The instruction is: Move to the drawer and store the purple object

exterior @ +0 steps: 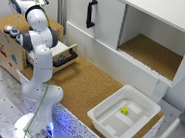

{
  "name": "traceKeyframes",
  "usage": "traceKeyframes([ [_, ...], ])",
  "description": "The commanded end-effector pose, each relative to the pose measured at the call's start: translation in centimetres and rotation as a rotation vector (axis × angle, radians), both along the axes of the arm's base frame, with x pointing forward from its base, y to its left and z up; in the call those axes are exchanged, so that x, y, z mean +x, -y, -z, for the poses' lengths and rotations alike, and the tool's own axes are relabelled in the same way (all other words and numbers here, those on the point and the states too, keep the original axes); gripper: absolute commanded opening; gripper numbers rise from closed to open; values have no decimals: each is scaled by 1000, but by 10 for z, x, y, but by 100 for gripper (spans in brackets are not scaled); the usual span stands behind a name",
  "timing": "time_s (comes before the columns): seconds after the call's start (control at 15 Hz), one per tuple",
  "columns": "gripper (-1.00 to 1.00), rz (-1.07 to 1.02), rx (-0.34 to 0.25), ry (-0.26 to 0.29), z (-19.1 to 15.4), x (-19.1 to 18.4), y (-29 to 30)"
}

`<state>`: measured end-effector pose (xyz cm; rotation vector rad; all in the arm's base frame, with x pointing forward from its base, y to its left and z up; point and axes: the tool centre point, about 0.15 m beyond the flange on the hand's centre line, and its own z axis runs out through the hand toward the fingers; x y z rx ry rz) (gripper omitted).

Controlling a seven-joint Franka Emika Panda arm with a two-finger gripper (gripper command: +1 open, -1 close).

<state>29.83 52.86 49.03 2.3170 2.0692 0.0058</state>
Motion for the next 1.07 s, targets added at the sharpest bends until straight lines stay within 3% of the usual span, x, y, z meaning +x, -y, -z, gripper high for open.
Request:
traceKeyframes([
  [0.0,100,-25,3,-75,21,15,26],
  [0.47,100,14,81,-122,47,24,38],
  [0.87,100,3,70,-160,65,20,31],
  [0.93,-100,1,68,-154,68,16,29],
  [1.0,-100,2,73,-144,70,12,29],
])
